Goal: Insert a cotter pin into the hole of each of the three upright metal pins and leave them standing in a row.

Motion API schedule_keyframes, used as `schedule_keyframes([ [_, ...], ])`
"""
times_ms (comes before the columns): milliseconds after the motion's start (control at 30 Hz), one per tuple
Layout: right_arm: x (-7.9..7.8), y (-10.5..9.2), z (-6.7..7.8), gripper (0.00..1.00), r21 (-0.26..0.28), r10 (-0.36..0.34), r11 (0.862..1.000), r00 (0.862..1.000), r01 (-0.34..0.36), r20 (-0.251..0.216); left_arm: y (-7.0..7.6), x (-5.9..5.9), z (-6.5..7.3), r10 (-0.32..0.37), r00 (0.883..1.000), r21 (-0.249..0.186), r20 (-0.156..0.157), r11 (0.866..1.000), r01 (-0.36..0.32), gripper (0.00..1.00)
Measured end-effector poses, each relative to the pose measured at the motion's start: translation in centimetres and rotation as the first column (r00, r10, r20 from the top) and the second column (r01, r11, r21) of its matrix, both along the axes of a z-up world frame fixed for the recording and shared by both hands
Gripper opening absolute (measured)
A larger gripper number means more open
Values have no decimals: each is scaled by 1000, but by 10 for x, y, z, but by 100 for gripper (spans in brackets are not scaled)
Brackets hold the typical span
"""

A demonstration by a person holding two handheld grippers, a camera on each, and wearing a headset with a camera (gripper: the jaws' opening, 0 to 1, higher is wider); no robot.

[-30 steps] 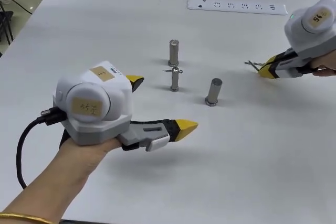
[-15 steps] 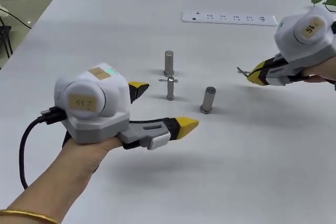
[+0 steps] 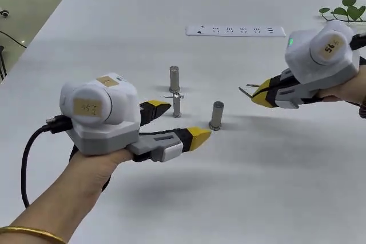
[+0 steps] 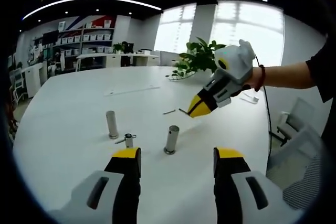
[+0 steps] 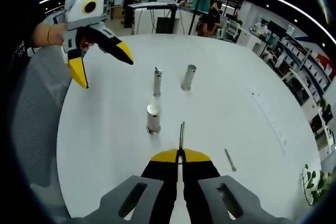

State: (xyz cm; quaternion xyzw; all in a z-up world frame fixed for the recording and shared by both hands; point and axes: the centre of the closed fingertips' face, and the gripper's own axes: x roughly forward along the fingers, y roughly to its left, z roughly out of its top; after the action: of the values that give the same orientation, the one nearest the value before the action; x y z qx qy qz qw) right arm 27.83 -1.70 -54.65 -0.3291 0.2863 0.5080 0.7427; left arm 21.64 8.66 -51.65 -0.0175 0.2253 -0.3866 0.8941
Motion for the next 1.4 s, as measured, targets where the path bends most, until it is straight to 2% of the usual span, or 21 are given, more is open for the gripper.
schedule_keyframes([
  [233,-21,16,8,0,21,53,998,998,-53,25,-8,-5,2,-29,999,-15,-29,999,29,40],
  [500,-38,33,14,0,39,124,991,991,-126,43,-10,-7,-1,-37,996,-7,-79,999,37,34],
  [633,-48,43,17,0,48,184,981,981,-187,63,-11,-8,-4,-26,993,-5,-113,1000,25,31],
  [867,-65,58,16,0,19,279,959,956,-282,93,-15,-11,-6,-31,989,-19,-145,999,28,26],
  [1067,-73,68,17,0,0,337,941,934,-339,116,-18,-13,-4,-37,986,-44,-160,999,30,22],
  [1233,-75,71,17,0,-11,365,930,922,-366,129,-21,-15,-4,-46,983,-59,-176,998,36,18],
  [1400,-78,75,16,0,-32,403,915,904,-403,143,-22,-16,-4,-56,982,-70,-181,997,44,14],
])
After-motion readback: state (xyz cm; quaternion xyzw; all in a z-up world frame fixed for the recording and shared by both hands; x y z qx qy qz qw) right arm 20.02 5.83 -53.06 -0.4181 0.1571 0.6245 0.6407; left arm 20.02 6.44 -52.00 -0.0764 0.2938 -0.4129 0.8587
